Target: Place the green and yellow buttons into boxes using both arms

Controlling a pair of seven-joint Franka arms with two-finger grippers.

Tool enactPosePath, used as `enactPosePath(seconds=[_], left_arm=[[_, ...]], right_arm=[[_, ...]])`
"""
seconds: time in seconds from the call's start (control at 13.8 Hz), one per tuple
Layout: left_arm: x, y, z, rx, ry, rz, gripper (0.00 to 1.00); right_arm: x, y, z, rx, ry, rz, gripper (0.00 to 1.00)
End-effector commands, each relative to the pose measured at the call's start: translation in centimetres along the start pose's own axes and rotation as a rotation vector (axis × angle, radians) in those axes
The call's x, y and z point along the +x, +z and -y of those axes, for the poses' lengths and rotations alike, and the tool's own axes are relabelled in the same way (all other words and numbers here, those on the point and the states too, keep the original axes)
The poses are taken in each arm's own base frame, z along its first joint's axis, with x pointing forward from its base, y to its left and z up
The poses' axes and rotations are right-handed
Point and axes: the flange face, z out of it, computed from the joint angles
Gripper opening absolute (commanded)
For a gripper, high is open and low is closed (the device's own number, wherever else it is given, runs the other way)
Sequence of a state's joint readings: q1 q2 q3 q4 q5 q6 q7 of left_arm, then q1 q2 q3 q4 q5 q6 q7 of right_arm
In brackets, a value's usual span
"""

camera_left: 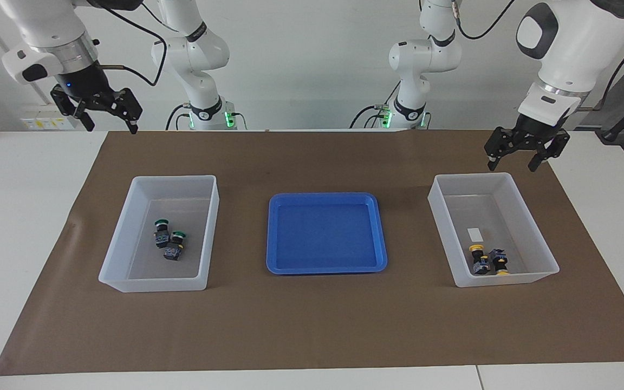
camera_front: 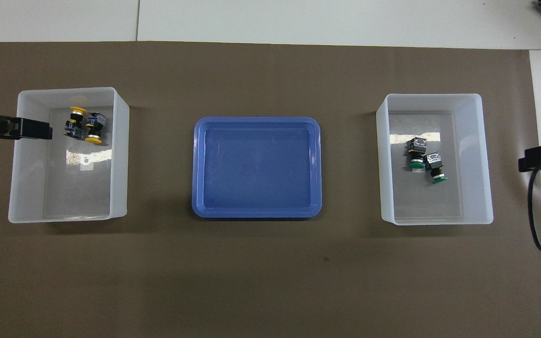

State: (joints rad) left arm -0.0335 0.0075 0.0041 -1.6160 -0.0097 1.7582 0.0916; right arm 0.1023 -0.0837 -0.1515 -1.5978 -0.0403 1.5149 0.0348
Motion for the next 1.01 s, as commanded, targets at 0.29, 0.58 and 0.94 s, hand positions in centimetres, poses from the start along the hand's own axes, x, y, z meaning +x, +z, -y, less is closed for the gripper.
enactPosePath(seconds=[0.29, 0.58, 0.94], left_arm=[[-2.5, 0.9, 0.3, -0.006, -0.027, 0.09, 1.0], [-2.4, 1.3, 0.5, -0.003, -0.029, 0.056, 1.0], [-2.4, 1.3, 0.5, -0.001, -0.029, 0.05, 1.0]], right_arm=[[-0.6, -0.1, 0.0, -0.004, 0.016, -0.012, 1.0], [-0.6, -0.1, 0.0, -0.004, 0.016, -0.012, 1.0], [-0.6, -0.1, 0.0, -0.004, 0.016, -0.012, 1.0]])
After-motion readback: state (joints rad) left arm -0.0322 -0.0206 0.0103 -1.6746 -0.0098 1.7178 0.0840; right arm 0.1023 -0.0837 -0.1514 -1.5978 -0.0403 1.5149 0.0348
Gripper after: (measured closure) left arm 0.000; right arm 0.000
